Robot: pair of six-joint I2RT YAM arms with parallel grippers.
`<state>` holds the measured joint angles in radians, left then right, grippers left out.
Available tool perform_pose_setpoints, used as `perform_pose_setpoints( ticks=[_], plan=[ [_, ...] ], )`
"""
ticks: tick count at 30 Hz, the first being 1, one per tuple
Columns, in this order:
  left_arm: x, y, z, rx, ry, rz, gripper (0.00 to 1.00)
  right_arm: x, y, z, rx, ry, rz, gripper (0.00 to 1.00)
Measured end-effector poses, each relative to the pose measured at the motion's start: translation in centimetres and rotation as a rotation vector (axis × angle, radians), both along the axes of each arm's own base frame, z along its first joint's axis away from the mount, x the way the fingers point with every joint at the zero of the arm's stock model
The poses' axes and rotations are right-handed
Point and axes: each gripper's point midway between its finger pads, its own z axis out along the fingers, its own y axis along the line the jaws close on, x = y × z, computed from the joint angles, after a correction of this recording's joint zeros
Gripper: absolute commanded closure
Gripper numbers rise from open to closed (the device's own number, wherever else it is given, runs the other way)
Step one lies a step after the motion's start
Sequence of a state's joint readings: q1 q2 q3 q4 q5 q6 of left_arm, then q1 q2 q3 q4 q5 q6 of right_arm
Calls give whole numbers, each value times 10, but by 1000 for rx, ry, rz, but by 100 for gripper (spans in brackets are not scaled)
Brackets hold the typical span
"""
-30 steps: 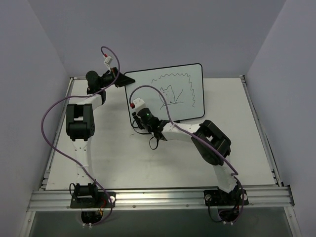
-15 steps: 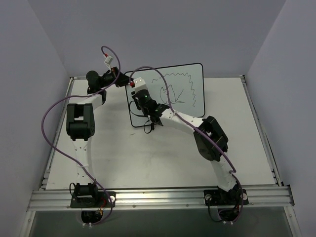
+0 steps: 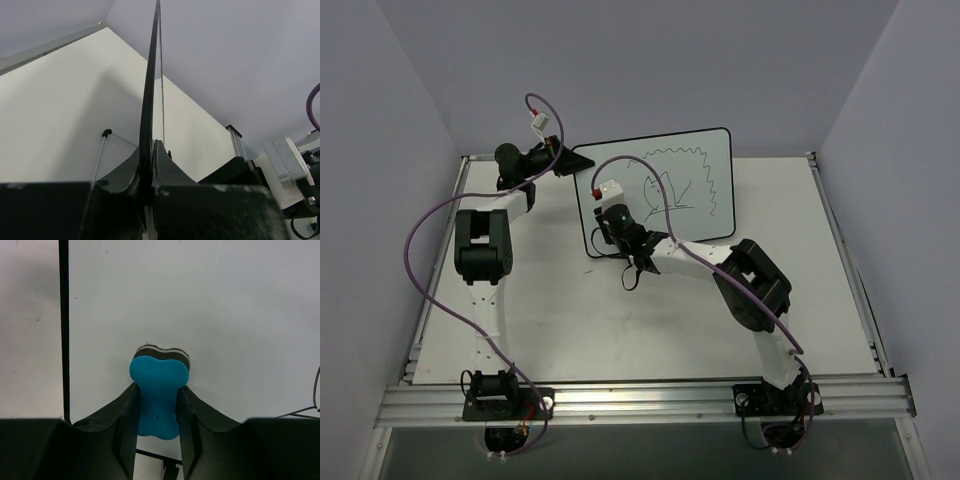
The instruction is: Erase the whiteboard
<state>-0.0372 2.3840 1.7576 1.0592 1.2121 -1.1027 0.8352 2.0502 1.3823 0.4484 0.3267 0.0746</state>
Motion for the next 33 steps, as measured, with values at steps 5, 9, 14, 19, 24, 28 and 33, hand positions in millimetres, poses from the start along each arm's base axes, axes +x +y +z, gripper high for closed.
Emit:
perform_pose_setpoints(
  ticks=[5, 9, 14, 19, 24, 28, 33],
  plan=[
    [0, 0, 1, -2, -4, 1, 98, 4, 0, 5, -2, 21, 17, 100],
    [0, 0, 1, -4, 0, 3, 98, 31, -1, 34, 27, 8, 18, 100],
    [0, 0, 1, -7, 4, 1, 98, 94, -34, 99, 95, -113, -66, 100],
    [2, 0, -4, -17, 36, 5, 98, 127, -78, 114, 108, -159, -141, 100],
    [6, 0, -10, -30, 82, 16, 98, 148, -116, 108, 126, -159, -176, 100],
    [7, 1, -14, -35, 104, 22, 98, 167, -158, 107, 155, -157, -218, 100],
    [7, 2, -14, -37, 112, 22, 98, 183, -208, 106, 187, -143, -278, 100]
  ],
)
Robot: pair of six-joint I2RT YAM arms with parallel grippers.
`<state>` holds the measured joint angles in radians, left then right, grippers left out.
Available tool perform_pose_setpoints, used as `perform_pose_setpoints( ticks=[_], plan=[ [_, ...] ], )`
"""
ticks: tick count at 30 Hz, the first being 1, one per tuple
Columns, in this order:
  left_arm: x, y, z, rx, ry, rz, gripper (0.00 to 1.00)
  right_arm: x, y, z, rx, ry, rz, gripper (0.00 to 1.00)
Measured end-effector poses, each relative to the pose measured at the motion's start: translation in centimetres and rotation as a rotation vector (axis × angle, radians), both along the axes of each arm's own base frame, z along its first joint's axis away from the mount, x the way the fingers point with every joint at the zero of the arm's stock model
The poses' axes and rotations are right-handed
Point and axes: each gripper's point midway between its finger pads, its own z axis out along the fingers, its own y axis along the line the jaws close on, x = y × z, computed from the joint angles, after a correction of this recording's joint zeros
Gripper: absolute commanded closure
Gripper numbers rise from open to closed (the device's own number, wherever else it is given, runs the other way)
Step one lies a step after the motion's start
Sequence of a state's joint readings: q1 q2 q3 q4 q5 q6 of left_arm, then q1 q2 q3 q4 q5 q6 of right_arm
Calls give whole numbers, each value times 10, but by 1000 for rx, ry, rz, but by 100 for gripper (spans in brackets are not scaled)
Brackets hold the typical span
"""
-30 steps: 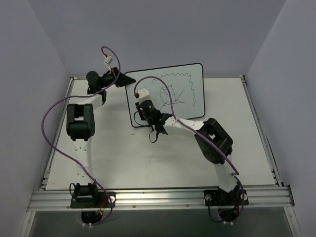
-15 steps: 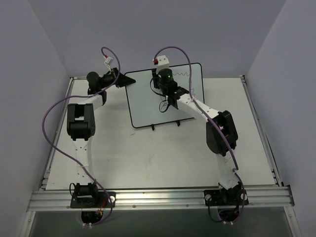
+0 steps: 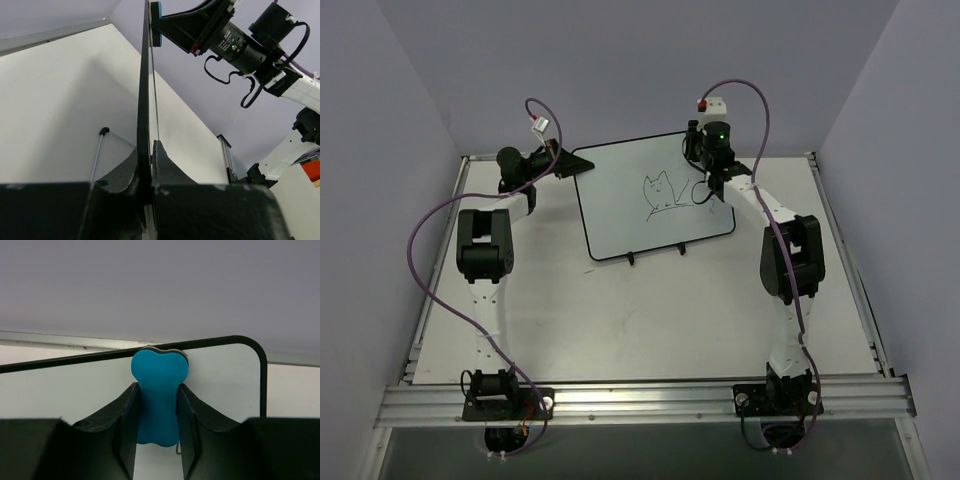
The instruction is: Erase the whiteboard
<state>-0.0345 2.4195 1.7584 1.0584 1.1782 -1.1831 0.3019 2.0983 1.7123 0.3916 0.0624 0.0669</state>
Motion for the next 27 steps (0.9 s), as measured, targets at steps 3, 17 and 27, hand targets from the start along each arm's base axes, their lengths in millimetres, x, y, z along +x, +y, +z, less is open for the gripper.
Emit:
perform_pose_setpoints(
  ticks=[3, 17, 27],
  plan=[
    [0, 0, 0, 0, 0, -1, 98, 1, -6, 0, 23, 28, 16, 100],
    [-1, 1, -2, 8, -11, -4, 98, -19, 46, 0, 69, 54, 127, 100],
    [3, 2, -8, 25, 16, 7, 98, -20, -16, -24, 152, 80, 21, 100]
  ],
)
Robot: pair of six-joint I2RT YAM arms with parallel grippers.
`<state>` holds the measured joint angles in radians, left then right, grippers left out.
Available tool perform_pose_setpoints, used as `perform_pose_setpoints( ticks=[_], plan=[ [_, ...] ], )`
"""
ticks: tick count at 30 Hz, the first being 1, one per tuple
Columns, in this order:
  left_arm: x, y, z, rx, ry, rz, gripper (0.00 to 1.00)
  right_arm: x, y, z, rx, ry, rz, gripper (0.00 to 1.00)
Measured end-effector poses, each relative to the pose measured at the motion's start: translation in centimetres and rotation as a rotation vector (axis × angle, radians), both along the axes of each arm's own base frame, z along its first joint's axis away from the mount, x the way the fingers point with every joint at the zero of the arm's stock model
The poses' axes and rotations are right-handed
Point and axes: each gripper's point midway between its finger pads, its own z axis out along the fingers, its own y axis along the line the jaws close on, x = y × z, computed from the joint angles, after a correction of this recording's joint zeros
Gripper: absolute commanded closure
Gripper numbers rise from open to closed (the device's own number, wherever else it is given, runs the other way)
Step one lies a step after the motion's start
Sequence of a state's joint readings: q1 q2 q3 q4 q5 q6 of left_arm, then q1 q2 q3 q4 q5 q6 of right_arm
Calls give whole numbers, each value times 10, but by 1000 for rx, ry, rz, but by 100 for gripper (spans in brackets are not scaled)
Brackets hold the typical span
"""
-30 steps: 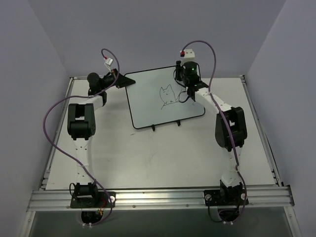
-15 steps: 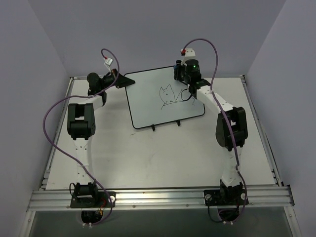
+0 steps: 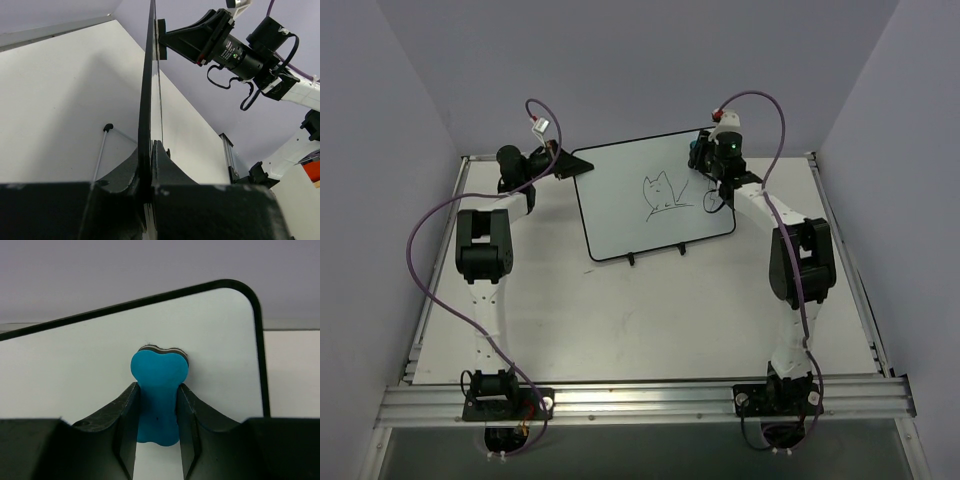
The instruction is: Erase the whiteboard
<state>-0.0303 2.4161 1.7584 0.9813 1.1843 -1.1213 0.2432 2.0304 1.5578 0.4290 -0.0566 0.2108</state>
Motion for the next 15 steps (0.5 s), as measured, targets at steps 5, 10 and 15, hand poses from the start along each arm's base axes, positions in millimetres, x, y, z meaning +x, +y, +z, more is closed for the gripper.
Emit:
perform_pose_setpoints(
  ticks=[5, 10, 15],
  plan=[
    [0, 0, 1, 4, -5, -2, 98, -11, -22, -11, 36, 22, -44, 100],
    [-2, 0, 3, 11, -24, -10, 98, -28, -33, -22, 72, 53, -68, 100],
    [-3, -1, 4, 15, -29, -14, 98, -28, -33, -19, 81, 69, -72, 100]
  ],
)
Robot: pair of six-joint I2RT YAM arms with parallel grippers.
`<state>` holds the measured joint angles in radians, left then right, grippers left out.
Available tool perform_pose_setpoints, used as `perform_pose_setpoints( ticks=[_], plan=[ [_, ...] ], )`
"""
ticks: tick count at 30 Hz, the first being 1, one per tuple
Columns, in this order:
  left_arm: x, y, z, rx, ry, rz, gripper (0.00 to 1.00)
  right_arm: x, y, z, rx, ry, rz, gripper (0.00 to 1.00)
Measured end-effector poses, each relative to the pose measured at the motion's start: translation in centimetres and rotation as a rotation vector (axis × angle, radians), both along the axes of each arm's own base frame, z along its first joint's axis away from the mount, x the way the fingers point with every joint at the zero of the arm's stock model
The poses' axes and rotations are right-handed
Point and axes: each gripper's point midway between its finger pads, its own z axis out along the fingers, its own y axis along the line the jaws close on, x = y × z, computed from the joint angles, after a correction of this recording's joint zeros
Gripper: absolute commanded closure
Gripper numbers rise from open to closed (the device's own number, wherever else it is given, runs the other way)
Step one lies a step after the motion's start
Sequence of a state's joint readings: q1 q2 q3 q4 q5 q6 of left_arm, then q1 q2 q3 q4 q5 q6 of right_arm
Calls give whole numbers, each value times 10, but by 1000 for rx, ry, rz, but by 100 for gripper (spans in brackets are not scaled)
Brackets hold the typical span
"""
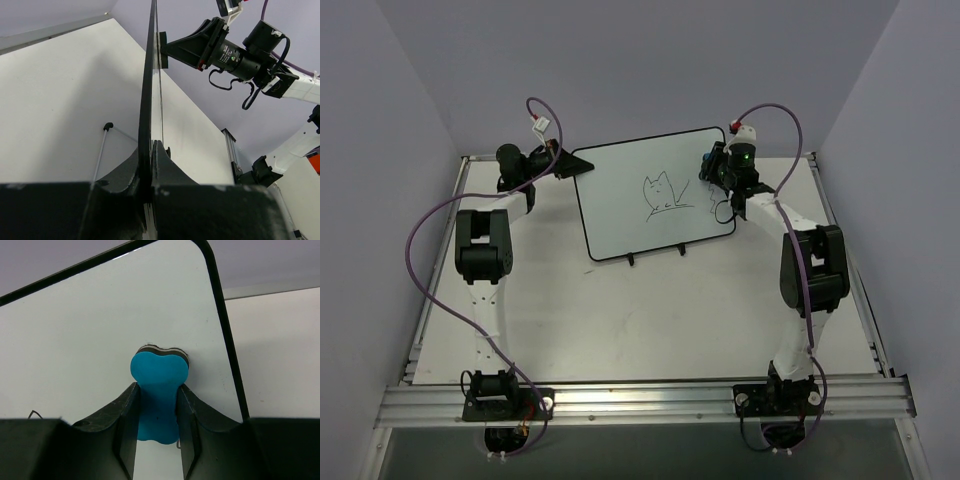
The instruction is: Erase the whiteboard
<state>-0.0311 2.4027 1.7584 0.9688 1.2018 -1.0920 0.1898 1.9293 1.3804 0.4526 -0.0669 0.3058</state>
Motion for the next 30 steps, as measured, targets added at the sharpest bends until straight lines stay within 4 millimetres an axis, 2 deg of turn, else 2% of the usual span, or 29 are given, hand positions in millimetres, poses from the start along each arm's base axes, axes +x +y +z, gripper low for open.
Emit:
perform_pose_setpoints(
  ticks=[6, 16, 25, 30],
  plan=[
    [-1, 0, 2, 2, -4, -2, 98, -3, -1, -4, 6, -27, -29, 100],
    [-1, 0, 2, 5, -9, -3, 98, -69, -14, -65, 74, 41, -104, 100],
    [-2, -1, 2, 7, -16, -6, 98, -103, -14, -93, 95, 85, -130, 100],
    [-3, -2, 5, 10, -29, -11, 98, -109, -17, -95, 90, 99, -149, 100]
  ],
)
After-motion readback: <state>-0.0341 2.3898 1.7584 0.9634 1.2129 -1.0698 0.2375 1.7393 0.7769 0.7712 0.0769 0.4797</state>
